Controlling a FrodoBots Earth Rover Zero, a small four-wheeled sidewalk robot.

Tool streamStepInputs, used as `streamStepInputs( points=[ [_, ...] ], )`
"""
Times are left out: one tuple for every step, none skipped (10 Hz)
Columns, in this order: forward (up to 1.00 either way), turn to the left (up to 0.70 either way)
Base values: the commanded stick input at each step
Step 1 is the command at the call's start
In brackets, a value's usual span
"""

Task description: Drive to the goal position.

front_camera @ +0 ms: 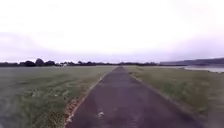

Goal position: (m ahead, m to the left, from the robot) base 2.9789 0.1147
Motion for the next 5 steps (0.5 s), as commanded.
streamStepInputs(
  points=[
    [0.50, 0.00],
    [0.50, 0.00],
    [0.50, 0.00],
    [0.50, 0.00],
    [0.50, 0.00]
  ],
)
